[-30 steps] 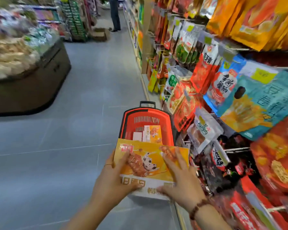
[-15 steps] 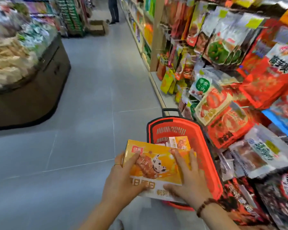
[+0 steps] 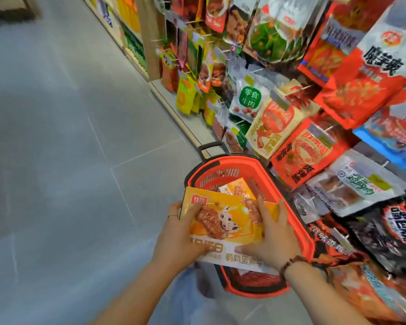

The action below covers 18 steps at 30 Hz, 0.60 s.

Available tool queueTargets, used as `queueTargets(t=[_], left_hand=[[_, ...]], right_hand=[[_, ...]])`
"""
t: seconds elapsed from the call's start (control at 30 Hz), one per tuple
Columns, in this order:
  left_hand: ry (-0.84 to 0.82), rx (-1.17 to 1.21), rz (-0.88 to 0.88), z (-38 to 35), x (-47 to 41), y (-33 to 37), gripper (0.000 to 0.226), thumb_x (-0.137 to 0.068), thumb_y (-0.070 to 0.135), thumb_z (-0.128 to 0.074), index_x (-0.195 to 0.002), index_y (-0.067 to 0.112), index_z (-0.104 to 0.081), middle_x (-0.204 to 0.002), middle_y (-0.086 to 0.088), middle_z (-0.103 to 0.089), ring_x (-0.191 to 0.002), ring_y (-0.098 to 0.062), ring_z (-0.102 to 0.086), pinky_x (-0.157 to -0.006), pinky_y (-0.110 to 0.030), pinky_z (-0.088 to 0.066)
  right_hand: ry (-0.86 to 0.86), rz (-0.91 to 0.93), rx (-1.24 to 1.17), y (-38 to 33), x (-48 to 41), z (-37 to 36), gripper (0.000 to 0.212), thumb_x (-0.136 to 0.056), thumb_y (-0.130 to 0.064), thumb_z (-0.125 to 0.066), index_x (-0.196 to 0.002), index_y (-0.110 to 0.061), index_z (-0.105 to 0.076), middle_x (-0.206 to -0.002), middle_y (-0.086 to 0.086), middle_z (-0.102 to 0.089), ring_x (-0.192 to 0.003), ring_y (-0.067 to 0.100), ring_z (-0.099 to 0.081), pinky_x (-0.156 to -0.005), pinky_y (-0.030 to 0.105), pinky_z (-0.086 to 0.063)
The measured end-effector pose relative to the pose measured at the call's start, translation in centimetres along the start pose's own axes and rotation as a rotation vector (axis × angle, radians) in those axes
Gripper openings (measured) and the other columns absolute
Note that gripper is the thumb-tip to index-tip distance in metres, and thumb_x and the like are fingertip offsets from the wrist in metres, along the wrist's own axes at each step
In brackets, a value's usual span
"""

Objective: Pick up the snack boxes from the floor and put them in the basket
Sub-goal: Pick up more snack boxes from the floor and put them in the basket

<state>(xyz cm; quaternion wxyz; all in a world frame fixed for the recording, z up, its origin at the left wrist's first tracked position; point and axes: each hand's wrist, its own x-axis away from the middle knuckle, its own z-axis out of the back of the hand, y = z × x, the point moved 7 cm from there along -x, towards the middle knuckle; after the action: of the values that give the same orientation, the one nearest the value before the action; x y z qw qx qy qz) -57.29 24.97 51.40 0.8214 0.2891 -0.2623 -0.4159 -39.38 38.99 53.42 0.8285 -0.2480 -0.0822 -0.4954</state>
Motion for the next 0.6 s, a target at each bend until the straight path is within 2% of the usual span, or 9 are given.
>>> queueTargets(t=[0.13, 0.27, 0.4, 0.5, 0.6], left_hand=[[-0.096, -0.031, -0.083, -0.1, -7.9, 0.0, 0.101, -0.054, 0.049, -0.081, -0.137, 0.050, -0.022, -0.139, 0.019, -0.009, -0.125, -0.018, -0.042, -0.096, -0.034, -0.048], [-0.151, -0.091, -0.158, 0.3, -15.0, 0.5, 0.100, -0.056, 0.042, -0.083, -0.138, 0.046, -0.025, -0.140, 0.012, -0.014, -0.124, -0.018, -0.040, -0.095, -0.030, -0.046], [-0.238, -0.142, -0.197, -0.5, -19.7, 1.0, 0.101, -0.058, 0.033, -0.082, -0.139, 0.046, -0.023, -0.132, 0.013, -0.016, -0.117, -0.020, -0.046, -0.092, -0.027, -0.046], [-0.284, -0.149, -0.234, -1.7, -23.5, 1.4, 0.099, -0.060, 0.029, -0.080, -0.139, 0.047, -0.024, -0.126, 0.007, -0.024, -0.109, -0.020, -0.050, -0.088, -0.031, -0.049], [-0.314, -0.145, -0.313, -4.4, -27.0, 1.5, 0.100, -0.057, 0.030, -0.080, -0.139, 0.045, -0.026, -0.120, 0.007, -0.030, -0.104, -0.020, -0.053, -0.086, -0.031, -0.048]], right_hand=[[0.023, -0.092, -0.075, 0.4, -5.2, -0.1, 0.133, -0.048, -0.069, -0.077, -0.142, -0.046, 0.014, -0.151, 0.002, 0.029, -0.136, 0.039, -0.025, -0.104, 0.044, -0.039], [0.058, -0.166, -0.164, 0.1, -10.2, 0.3, 0.132, -0.049, -0.067, -0.078, -0.145, -0.043, 0.009, -0.152, 0.004, 0.025, -0.136, 0.038, -0.024, -0.103, 0.043, -0.039], [0.095, -0.255, -0.275, 1.0, -12.5, -0.2, 0.134, -0.044, -0.067, -0.080, -0.144, -0.046, 0.006, -0.153, 0.000, 0.019, -0.137, 0.035, -0.026, -0.101, 0.044, -0.043], [0.168, -0.358, -0.312, 2.2, -13.5, -1.6, 0.139, -0.037, -0.068, -0.080, -0.142, -0.048, 0.009, -0.150, 0.001, 0.014, -0.135, 0.037, -0.028, -0.101, 0.048, -0.041], [0.250, -0.478, -0.406, 3.6, -14.7, -4.6, 0.134, -0.040, -0.057, -0.086, -0.145, -0.041, -0.004, -0.149, 0.005, 0.009, -0.135, 0.038, -0.025, -0.102, 0.043, -0.038]])
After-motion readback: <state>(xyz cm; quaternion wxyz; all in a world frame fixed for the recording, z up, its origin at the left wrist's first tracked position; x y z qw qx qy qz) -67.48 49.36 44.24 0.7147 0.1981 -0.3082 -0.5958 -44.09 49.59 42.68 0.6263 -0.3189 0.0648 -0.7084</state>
